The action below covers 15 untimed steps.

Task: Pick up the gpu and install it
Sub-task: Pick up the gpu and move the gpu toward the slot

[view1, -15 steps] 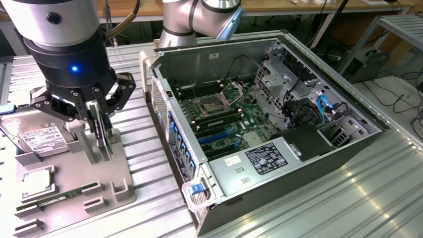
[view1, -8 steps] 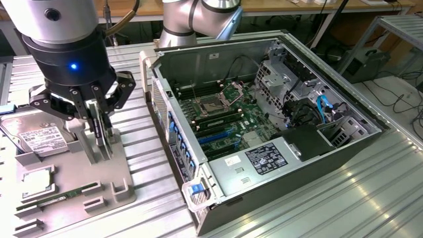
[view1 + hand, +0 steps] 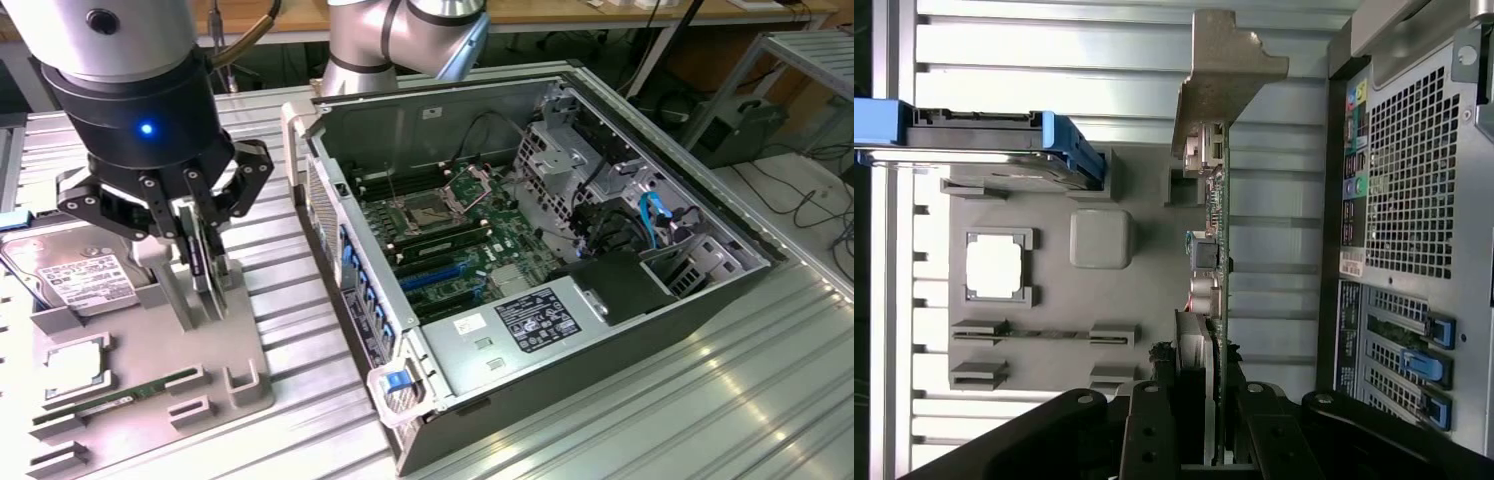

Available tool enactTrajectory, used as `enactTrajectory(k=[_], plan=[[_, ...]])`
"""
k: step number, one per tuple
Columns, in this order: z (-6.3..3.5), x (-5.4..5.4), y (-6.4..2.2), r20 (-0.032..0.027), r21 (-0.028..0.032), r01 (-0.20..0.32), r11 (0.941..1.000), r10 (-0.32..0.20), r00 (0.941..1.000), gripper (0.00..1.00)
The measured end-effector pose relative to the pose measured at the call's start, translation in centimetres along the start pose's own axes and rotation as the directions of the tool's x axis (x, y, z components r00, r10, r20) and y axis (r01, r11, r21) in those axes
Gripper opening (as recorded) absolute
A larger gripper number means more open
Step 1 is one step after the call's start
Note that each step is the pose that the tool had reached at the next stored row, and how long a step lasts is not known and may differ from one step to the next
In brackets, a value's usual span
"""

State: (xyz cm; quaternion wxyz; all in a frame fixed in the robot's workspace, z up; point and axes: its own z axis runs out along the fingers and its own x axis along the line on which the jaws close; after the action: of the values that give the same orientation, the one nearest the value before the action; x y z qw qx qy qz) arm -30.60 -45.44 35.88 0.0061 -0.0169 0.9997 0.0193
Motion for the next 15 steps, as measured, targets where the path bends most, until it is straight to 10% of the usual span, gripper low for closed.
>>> enactTrajectory(k=[15], plan=[[-1.75,0.0,0.07,0.0002,0.0000,0.000,1.0000,0.000,1.0000,0.27]])
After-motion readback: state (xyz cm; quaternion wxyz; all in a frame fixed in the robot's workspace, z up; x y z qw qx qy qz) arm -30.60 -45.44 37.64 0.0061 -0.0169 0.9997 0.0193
